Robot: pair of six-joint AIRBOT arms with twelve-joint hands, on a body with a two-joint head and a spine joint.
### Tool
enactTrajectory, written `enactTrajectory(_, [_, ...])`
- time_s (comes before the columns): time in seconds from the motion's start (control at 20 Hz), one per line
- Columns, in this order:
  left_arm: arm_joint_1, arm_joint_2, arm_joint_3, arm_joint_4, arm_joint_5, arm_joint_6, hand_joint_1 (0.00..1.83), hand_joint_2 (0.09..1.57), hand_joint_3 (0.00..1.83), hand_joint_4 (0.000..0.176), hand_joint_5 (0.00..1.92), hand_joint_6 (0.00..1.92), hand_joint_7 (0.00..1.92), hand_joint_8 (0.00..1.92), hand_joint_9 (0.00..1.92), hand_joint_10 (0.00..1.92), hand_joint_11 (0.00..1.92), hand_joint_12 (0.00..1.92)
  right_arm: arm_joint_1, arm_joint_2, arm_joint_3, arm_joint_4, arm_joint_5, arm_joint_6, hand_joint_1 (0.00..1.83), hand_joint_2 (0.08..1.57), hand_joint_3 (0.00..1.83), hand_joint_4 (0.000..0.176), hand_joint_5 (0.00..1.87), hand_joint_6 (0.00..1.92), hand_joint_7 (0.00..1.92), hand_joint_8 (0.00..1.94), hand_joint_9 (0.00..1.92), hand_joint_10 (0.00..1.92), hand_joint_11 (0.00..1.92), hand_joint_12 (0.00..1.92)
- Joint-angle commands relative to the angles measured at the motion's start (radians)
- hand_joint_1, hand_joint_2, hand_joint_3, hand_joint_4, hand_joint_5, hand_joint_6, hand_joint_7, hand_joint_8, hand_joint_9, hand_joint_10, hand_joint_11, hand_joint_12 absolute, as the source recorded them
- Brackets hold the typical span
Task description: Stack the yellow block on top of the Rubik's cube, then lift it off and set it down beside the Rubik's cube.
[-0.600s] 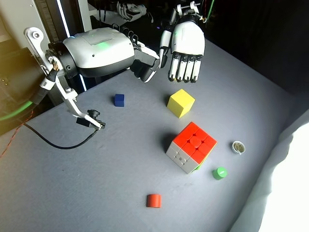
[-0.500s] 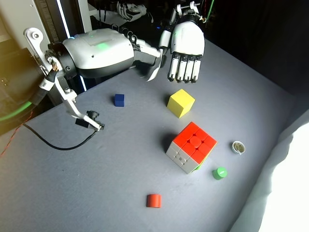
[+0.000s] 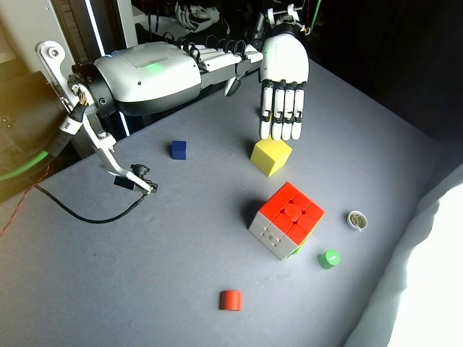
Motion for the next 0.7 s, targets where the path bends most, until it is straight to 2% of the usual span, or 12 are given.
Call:
enactTrajectory(0.0, [-0.007,0.004,-0.004,-0.046,-0.121,0.049,0.87,1.03,0.0,0.0,0.0,0.0,0.0,0.0,0.0,0.0,0.07,0.05,0.006,0.01,-0.003,0.074,0.092,-0.001,0.0,1.27,0.01,0.0,0.18,0.0,0.18,0.0,0.09,0.0,0.02,0.03])
enactTrajectory(0.05, [-0.007,0.001,-0.006,-0.101,-0.126,0.103,0.84,1.04,0.0,0.0,0.0,0.0,0.0,0.0,0.0,0.0,0.03,0.04,0.006,0.01,-0.003,0.074,0.092,-0.001,0.0,1.27,0.0,0.0,0.19,0.0,0.18,0.0,0.1,0.01,0.03,0.03])
enactTrajectory(0.1, [-0.011,-0.003,-0.006,-0.159,-0.132,0.158,0.89,1.07,0.0,0.0,0.0,0.0,0.0,0.0,0.0,0.0,0.01,0.03,0.006,0.01,-0.003,0.074,0.092,-0.001,0.0,1.26,0.0,0.0,0.17,0.0,0.17,0.0,0.09,0.0,0.03,0.03])
enactTrajectory(0.2, [-0.026,-0.017,-0.003,-0.271,-0.136,0.267,1.01,1.03,0.0,0.0,0.0,0.0,0.0,0.0,0.0,0.0,0.06,0.06,0.006,0.01,-0.003,0.074,0.092,-0.001,0.0,1.26,0.0,0.0,0.19,0.01,0.18,0.01,0.11,0.01,0.05,0.05])
enactTrajectory(0.3, [-0.038,-0.041,0.006,-0.415,-0.137,0.384,0.98,1.06,0.0,0.0,0.0,0.0,0.0,0.0,0.0,0.0,0.03,0.07,0.006,0.01,-0.003,0.074,0.092,-0.001,0.0,1.27,0.0,0.0,0.17,0.0,0.16,0.0,0.09,0.0,0.02,0.04])
enactTrajectory(0.35, [-0.044,-0.056,0.012,-0.484,-0.148,0.44,0.99,1.04,0.01,0.0,0.0,0.0,0.0,0.0,0.0,0.0,0.01,0.19,0.006,0.01,-0.003,0.074,0.092,-0.001,0.0,1.27,0.0,0.0,0.17,0.0,0.16,0.0,0.09,0.0,0.02,0.05])
enactTrajectory(0.4, [-0.047,-0.072,0.018,-0.529,-0.162,0.478,0.99,1.05,0.01,0.0,0.0,0.0,0.0,0.0,0.0,0.0,0.0,0.21,0.009,0.007,-0.004,0.078,0.091,-0.003,0.0,1.28,0.0,0.0,0.2,0.0,0.19,0.0,0.12,0.0,0.0,0.17])
enactTrajectory(0.5, [-0.057,-0.108,0.03,-0.637,-0.185,0.579,1.02,1.05,0.01,0.0,0.0,0.0,0.0,0.0,0.0,0.0,0.0,0.18,0.008,0.007,-0.004,0.078,0.091,-0.003,0.0,1.29,0.0,0.0,0.2,0.0,0.19,0.0,0.12,0.0,0.0,0.17])
enactTrajectory(0.55, [-0.059,-0.117,0.03,-0.685,-0.202,0.62,1.03,1.04,0.0,0.0,0.0,0.0,0.0,0.0,0.0,0.0,0.0,0.23,0.008,0.008,-0.004,0.077,0.091,-0.003,0.0,1.29,0.0,0.0,0.22,0.0,0.21,0.0,0.14,0.01,0.0,0.21])
enactTrajectory(0.65, [-0.059,-0.129,0.034,-0.75,-0.215,0.674,1.03,1.03,0.0,0.0,0.0,0.0,0.0,0.0,0.0,0.0,0.0,0.22,0.005,0.01,-0.004,0.077,0.09,-0.003,0.0,1.28,0.0,0.0,0.22,0.0,0.22,0.0,0.14,0.01,0.0,0.24])
